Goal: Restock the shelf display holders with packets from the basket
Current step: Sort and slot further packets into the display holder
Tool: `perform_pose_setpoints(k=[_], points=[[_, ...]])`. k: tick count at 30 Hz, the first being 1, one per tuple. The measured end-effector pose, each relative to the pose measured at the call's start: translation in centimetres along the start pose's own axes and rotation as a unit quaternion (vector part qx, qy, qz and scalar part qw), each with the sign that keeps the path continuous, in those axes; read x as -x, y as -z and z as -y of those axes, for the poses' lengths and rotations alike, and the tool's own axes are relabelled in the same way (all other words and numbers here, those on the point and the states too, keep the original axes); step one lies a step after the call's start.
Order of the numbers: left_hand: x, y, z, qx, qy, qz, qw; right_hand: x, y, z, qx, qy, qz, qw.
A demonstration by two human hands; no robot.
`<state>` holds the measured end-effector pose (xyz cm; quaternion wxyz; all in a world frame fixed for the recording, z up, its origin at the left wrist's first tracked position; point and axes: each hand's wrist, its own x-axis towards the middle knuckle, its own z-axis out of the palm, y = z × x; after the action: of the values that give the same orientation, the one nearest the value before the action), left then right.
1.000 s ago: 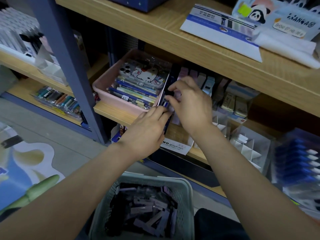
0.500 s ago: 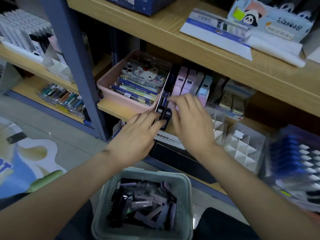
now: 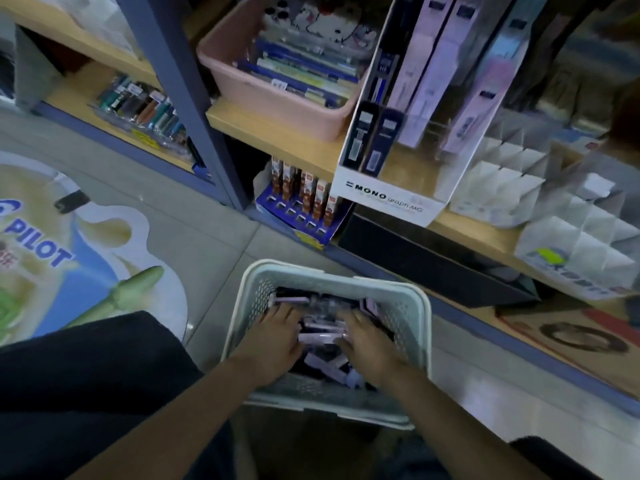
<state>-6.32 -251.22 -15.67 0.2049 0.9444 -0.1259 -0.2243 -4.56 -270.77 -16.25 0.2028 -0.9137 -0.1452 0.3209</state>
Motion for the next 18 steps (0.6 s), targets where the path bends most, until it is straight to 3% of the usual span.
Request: perform_pose_setpoints(k=[2, 6, 8, 13, 18], points=[[-0.5, -2.3, 0.9, 0.066, 0.087, 0.016, 0.994, -1.0, -2.2, -0.8, -0.028, -0.010, 0.025, 0.999], [-1.3, -6.5, 3.2, 0.203, 0.241, 0.038, 0.948, -2.9, -4.4, -0.6, -0.095, -0.033, 0.064, 0.993], [-1.4, -8.5, 4.2, 0.224, 0.270, 0.082, 0.933, -3.7, -4.8, -0.5, -0.089, -0.058, 0.065, 0.992], [-1.7, -10.0, 4.5, 0.274, 0.322, 0.045, 0.905, -4.4, -5.1, -1.8, -0.056, -0.059, 0.072, 0.994], [-2.5, -8.5, 2.8, 0.234, 0.304, 0.042, 0.922, -4.9, -4.5, -2.5, 0.040, -0.012, 0.096, 0.994]])
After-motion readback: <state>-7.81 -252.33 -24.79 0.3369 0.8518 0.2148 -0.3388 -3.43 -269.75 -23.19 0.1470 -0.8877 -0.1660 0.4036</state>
